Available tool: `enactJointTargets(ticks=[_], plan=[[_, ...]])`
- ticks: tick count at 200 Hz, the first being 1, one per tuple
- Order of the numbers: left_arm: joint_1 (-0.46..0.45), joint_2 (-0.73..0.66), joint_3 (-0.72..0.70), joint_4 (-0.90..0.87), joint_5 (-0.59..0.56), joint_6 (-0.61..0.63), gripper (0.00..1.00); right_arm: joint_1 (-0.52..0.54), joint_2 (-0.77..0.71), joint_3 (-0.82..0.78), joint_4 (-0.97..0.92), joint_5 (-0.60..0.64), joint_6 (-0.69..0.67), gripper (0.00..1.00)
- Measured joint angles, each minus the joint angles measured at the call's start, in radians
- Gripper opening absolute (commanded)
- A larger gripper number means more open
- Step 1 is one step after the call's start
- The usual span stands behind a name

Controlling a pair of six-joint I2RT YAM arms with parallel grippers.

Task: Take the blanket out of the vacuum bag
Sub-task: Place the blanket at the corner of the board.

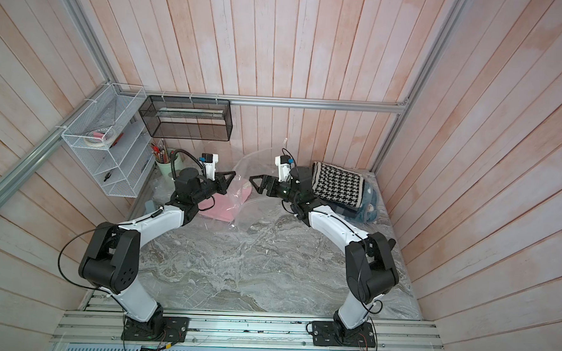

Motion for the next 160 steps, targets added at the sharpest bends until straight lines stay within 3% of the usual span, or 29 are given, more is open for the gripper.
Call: enactJointTargets(ticks=[89, 92, 108, 119, 137, 160], plan=[[0.0, -0.047, -0.003, -0.025, -0.022, 0.021, 0.0, 0.108, 0.219, 0.147, 0.0, -0.047, 0.036, 0.0], [0.0, -0.047, -0.003, -0.025, -0.022, 0.021, 0.0, 0.11, 0.222, 0.149, 0.0, -0.048, 0.036, 0.04], [0.0, -0.047, -0.009, -0.024, -0.021, 0.021, 0.0, 0.119, 0.234, 0.153, 0.0, -0.05, 0.039, 0.42], [0.0, -0.047, -0.014, -0.024, -0.021, 0.021, 0.0, 0.125, 0.235, 0.153, 0.001, -0.061, 0.043, 0.58], [0.0, -0.047, -0.024, -0.024, -0.019, 0.021, 0.0, 0.135, 0.227, 0.136, 0.04, -0.09, 0.039, 0.71], [0.0, -0.047, -0.035, -0.023, -0.017, 0.021, 0.0, 0.15, 0.166, 0.045, 0.086, -0.114, 0.019, 0.76]])
